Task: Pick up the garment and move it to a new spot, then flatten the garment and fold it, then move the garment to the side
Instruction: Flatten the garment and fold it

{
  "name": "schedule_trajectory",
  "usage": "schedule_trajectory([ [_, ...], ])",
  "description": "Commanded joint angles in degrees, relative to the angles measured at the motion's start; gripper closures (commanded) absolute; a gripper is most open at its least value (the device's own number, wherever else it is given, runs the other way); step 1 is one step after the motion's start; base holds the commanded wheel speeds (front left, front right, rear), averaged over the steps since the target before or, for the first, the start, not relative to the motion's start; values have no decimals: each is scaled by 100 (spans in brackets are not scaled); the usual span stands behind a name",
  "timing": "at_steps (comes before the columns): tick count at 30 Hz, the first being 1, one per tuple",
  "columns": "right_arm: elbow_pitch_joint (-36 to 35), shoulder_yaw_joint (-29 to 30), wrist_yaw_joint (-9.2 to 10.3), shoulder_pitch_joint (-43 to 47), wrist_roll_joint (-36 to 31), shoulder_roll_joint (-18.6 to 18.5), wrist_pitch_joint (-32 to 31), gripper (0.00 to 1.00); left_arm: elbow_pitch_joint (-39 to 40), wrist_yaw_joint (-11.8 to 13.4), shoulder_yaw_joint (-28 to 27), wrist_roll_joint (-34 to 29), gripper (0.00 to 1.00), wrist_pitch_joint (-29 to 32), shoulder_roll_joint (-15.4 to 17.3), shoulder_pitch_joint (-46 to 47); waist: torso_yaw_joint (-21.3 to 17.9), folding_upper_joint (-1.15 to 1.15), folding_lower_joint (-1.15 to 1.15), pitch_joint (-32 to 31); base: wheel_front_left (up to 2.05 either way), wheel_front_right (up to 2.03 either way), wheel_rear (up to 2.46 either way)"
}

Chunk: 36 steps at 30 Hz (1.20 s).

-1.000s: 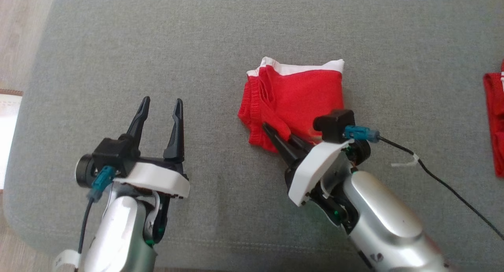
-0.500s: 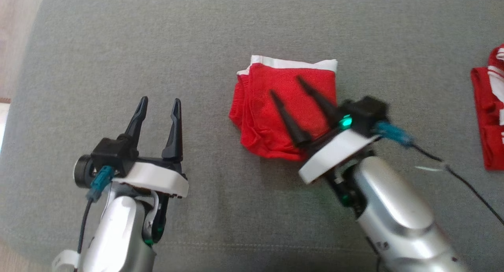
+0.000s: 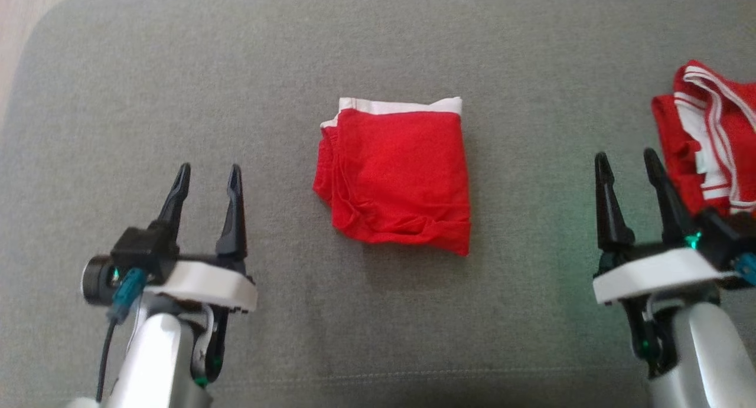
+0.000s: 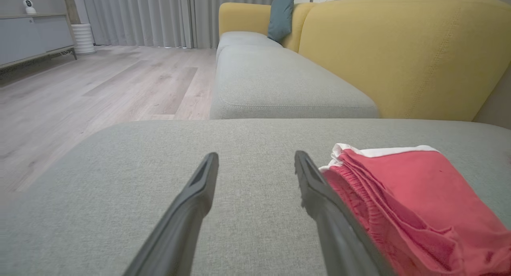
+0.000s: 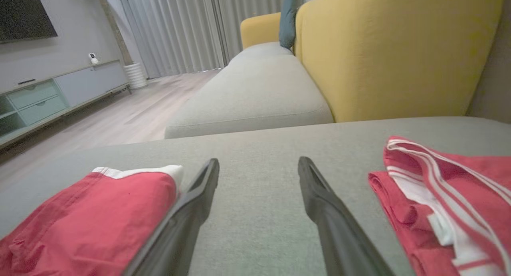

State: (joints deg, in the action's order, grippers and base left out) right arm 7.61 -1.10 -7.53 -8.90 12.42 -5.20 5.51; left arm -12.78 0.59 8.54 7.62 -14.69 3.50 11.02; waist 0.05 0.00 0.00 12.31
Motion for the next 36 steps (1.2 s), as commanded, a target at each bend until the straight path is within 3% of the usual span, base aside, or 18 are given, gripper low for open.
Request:
schedule_trajectory([
  [1,-356,-60,4,66,-58,33,-69,0,232,51,-217,-67,0,-30,136,-15,-93,0,0,-124,0,0,0],
  [18,-1087,-65,4,1251,-186,180,-643,0,197,189,-150,-75,0,13,217,-925,-220,0,0,-1144,0,0,0],
  [36,-1334,-71,4,1537,-233,212,-848,0,420,362,-143,-58,0,124,337,-1182,-182,0,0,-1349,0,0,0],
])
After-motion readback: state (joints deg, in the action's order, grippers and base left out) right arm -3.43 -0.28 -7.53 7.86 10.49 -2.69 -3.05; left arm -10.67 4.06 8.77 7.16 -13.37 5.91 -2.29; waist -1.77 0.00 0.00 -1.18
